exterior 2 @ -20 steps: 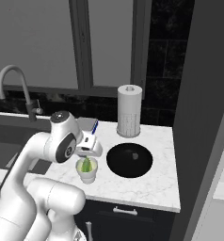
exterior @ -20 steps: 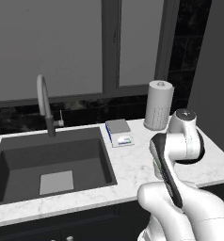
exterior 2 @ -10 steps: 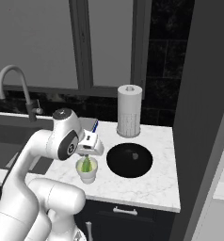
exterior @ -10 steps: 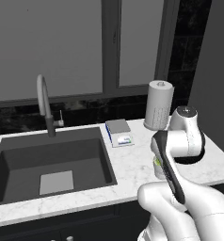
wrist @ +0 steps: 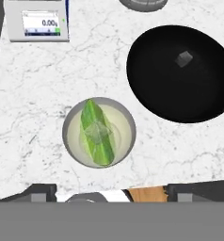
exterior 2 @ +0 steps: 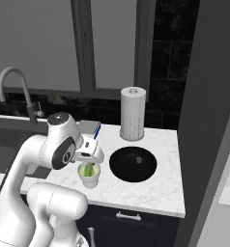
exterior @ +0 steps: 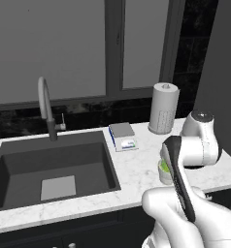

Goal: Grab a lemon wedge from the fridge and one ice cube from the ice bowl, and put them in the glass of lemonade.

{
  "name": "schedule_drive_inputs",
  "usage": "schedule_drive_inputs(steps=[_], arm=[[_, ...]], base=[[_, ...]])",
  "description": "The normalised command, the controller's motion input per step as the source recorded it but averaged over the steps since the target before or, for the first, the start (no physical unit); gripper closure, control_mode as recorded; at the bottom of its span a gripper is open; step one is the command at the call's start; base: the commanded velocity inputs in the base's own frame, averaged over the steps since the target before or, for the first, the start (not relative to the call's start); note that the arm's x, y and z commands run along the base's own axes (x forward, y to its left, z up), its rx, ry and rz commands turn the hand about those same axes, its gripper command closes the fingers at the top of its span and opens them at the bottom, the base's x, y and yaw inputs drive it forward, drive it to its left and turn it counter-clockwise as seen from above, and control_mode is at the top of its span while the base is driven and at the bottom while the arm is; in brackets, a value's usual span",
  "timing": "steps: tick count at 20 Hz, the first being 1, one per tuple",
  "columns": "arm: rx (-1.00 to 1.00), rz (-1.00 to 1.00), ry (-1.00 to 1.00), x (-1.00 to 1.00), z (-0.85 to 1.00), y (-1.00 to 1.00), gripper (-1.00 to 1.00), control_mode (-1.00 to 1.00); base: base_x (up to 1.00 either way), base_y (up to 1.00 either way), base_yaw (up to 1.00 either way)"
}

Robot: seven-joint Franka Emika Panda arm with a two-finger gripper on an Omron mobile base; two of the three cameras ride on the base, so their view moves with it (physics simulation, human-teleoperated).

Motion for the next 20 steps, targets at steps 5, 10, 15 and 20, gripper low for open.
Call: schedule_drive_inputs(steps=[5, 10, 15, 20], arm=[[0.05, 0.01, -0.05, -0.06, 0.10, 0.00, -1.00, -1.00], [0.17, 0.00, -0.10, 0.00, 0.17, -0.14, -1.00, -1.00], [0.16, 0.00, -0.15, -0.12, 0.21, -0.02, -1.00, -1.00], [0.09, 0.04, -0.17, -0.65, 0.12, 0.02, -1.00, -1.00]], base=[[0.00, 0.00, 0.00], [0.00, 0.00, 0.00], [0.00, 0.00, 0.00], [0.00, 0.00, 0.00]])
